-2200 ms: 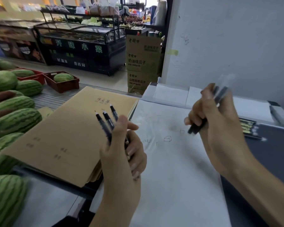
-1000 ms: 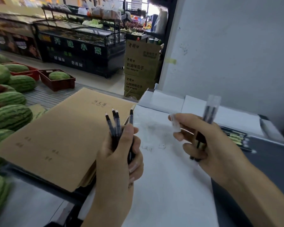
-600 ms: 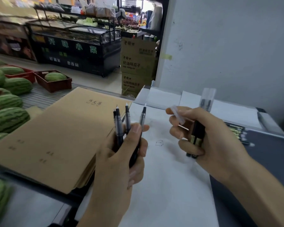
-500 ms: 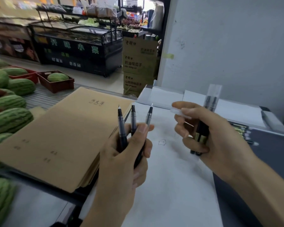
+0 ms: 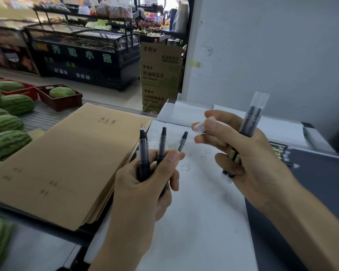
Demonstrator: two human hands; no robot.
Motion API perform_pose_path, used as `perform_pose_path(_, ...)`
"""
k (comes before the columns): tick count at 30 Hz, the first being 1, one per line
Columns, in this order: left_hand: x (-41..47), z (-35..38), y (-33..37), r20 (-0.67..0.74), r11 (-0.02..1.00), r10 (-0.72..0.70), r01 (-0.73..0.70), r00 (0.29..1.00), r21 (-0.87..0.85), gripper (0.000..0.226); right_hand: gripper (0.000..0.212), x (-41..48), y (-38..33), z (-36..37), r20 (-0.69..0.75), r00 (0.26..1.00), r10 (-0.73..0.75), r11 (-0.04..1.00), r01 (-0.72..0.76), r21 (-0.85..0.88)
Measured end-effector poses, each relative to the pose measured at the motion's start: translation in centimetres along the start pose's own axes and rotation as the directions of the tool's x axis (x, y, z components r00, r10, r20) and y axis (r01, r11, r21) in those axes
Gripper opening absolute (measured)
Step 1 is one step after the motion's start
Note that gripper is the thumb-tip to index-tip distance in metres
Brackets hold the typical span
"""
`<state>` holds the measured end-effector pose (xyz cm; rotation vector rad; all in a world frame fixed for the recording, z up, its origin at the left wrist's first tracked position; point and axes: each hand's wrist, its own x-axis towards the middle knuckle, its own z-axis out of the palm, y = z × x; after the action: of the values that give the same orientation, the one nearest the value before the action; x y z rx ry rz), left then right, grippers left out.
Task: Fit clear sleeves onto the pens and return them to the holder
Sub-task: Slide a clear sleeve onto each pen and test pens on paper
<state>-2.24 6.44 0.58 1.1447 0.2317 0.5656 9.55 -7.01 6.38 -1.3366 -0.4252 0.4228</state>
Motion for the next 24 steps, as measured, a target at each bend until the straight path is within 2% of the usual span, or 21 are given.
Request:
perform_pose_path(2, 0.0, 0.0, 0.0, 0.009, 1.0, 0.001, -0.001, 1.0, 0.011, 0.029, 0.031, -0.1, -0.1, 0.0, -0.018, 1.0, -0.017, 1.0, 0.017, -0.014)
perform_pose_path(7, 0.1, 0.2, 0.1, 0.028, 0.999, 0.008, -0.009, 1.0, 0.049, 0.032, 0.021, -0.2, -0.3, 0.0, -0.023, 0.999, -0.034, 0.998, 0.033, -0.062)
perform_pose_path(11, 0.0, 0.3, 0.2, 0.01, 0.998, -0.008, 0.007, 1.0, 0.068, 0.041, 0.022, -0.4, -0.5, 0.1, -0.003, 0.999, -0.049, 0.992, 0.049, -0.12)
perform_pose_path(21, -0.1, 0.6, 0.2, 0.021, 0.999, -0.03, 0.029, 0.999, 0.033, 0.024, 0.019, -0.8, 0.0, 0.5, 0.026, 0.99, -0.135, 0.972, 0.138, -0.193)
perform_pose_path(24, -0.3, 0.7, 0.2, 0.001, 1.0, -0.023, 0.023, 1.0, 0.021, 0.027, 0.015, -1.2, 0.5, 0.8, 0.04, 0.978, -0.204, 0.955, 0.208, -0.211)
